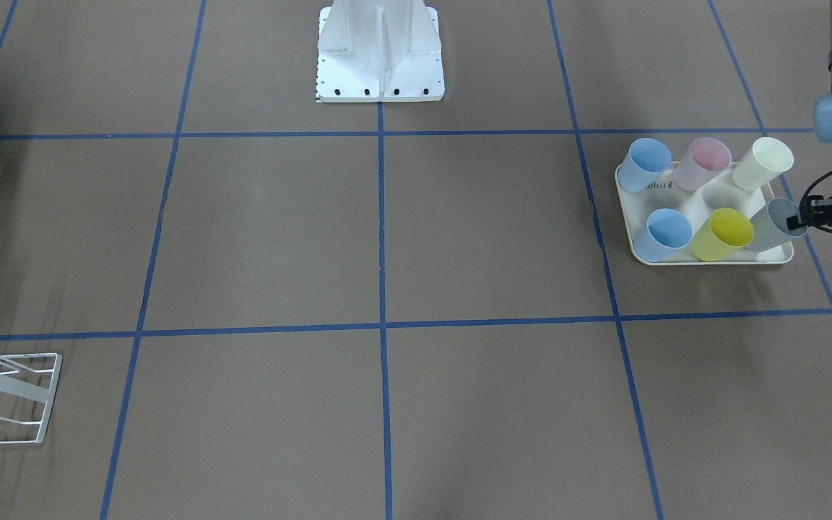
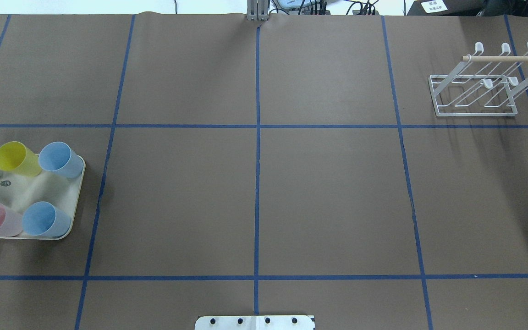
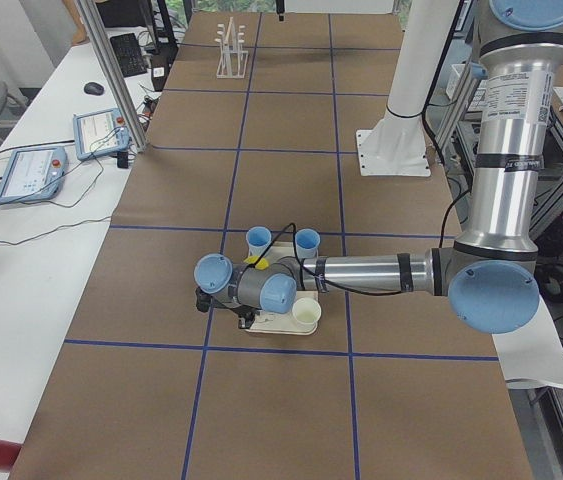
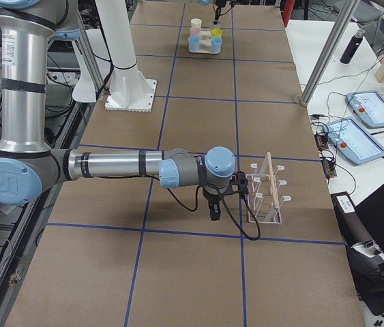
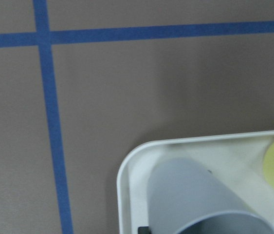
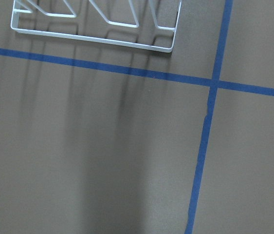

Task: Transfer IKEA cup to right arm and place on rack

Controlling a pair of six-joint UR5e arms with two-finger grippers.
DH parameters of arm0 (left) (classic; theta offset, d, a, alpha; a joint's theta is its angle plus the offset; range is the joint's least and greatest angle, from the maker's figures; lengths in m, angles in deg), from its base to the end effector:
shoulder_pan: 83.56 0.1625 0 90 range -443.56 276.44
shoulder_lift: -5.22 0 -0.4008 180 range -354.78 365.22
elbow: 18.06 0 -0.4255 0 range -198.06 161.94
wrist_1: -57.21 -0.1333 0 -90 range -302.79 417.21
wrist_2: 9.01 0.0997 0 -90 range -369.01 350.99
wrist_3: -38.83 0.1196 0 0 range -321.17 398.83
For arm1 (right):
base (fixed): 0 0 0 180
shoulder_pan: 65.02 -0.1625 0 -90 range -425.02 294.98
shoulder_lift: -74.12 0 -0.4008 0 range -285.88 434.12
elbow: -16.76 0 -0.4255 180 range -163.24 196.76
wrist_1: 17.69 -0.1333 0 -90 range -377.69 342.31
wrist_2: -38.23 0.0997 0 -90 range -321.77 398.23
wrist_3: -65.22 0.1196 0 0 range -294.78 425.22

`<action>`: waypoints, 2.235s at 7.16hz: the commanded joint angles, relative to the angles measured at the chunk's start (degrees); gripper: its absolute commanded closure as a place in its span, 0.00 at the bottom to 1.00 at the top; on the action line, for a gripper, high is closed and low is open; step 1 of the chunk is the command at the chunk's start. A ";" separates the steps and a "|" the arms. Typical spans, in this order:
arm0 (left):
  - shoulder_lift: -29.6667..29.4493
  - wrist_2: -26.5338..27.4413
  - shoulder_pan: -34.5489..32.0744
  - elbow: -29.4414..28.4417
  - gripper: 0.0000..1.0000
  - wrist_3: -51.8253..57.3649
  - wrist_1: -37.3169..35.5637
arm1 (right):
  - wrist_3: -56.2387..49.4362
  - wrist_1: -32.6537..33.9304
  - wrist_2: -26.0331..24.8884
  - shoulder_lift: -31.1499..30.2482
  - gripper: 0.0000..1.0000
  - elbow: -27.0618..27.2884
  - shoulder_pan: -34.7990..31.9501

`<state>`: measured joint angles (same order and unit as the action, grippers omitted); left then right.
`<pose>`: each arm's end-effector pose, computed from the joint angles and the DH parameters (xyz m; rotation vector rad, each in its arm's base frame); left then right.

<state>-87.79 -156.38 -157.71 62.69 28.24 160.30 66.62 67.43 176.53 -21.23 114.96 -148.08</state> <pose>0.1191 -0.5387 0.6611 -0.1223 0.9994 0.1438 -0.0164 -0.4988 0.6058 0.0653 -0.8494 -0.1476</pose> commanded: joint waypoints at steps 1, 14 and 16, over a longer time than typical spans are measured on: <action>-0.76 -0.21 -8.41 4.47 1.00 0.14 -1.58 | 0.01 -0.04 0.82 0.85 0.00 0.41 0.09; -25.71 6.08 11.81 18.92 1.00 -87.24 14.37 | 82.56 -48.97 -16.36 19.74 0.01 0.68 31.70; -26.16 16.27 16.03 18.83 1.00 -101.04 25.52 | 100.81 -54.85 -21.90 23.34 0.01 0.68 34.97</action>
<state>-113.56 -146.06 -144.15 81.67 -64.22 178.95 156.16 16.45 158.41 -0.17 115.67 -115.42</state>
